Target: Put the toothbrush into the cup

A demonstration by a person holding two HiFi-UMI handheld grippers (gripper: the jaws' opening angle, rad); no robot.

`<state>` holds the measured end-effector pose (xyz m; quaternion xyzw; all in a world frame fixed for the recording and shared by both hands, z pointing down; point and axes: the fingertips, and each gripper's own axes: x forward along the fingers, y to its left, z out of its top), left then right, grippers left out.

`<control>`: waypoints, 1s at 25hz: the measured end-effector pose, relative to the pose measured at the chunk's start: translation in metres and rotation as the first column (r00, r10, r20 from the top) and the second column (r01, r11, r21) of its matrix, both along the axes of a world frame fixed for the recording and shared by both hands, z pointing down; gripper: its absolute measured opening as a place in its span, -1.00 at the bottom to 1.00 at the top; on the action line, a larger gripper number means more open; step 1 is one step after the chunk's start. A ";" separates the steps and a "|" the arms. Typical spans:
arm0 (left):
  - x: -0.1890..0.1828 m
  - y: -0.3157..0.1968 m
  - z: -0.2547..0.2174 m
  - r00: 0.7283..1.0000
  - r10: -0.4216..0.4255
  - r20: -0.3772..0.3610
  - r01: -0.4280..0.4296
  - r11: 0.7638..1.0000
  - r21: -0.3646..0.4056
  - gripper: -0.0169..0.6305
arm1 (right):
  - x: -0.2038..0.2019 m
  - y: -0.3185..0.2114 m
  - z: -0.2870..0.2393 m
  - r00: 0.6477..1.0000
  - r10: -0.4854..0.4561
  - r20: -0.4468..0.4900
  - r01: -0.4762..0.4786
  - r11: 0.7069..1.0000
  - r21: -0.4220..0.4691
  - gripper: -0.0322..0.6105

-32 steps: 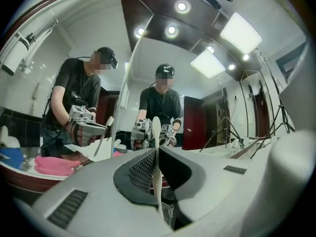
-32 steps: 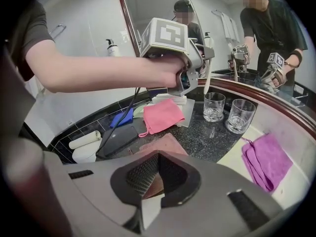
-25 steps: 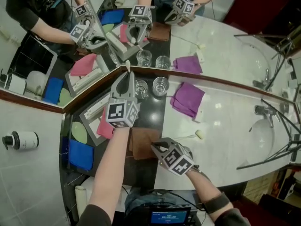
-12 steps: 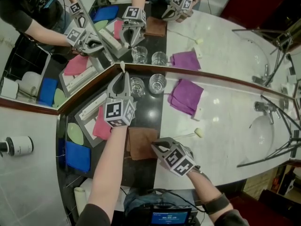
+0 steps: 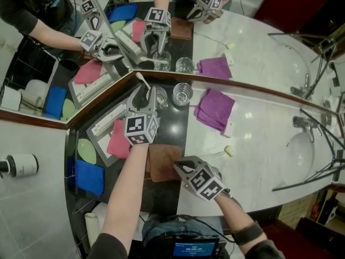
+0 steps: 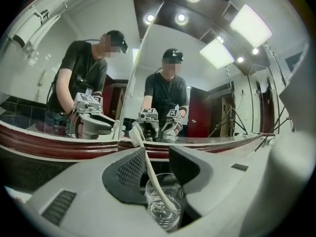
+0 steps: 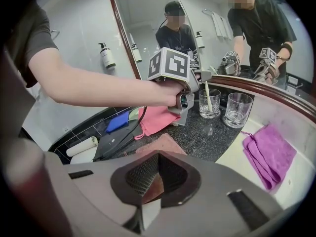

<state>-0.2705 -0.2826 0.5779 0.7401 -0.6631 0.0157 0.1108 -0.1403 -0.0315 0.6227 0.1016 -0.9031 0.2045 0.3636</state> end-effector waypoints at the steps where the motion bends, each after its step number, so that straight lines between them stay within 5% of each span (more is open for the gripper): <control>1: 0.001 0.001 0.002 1.000 0.001 0.003 -0.001 1.000 -0.010 -0.47 | 0.000 0.000 -0.001 1.000 0.002 0.002 -0.002 1.000 -0.001 -0.88; 17: 0.006 0.038 -0.021 0.999 -0.015 0.040 0.018 0.998 -0.060 -0.46 | 0.022 0.008 -0.016 0.999 0.033 0.005 -0.033 0.999 0.022 -0.88; 25: 0.024 0.106 -0.068 0.997 -0.023 0.069 0.029 0.996 -0.082 -0.95 | 0.048 0.020 -0.046 0.999 0.040 0.010 -0.041 0.997 0.070 -0.88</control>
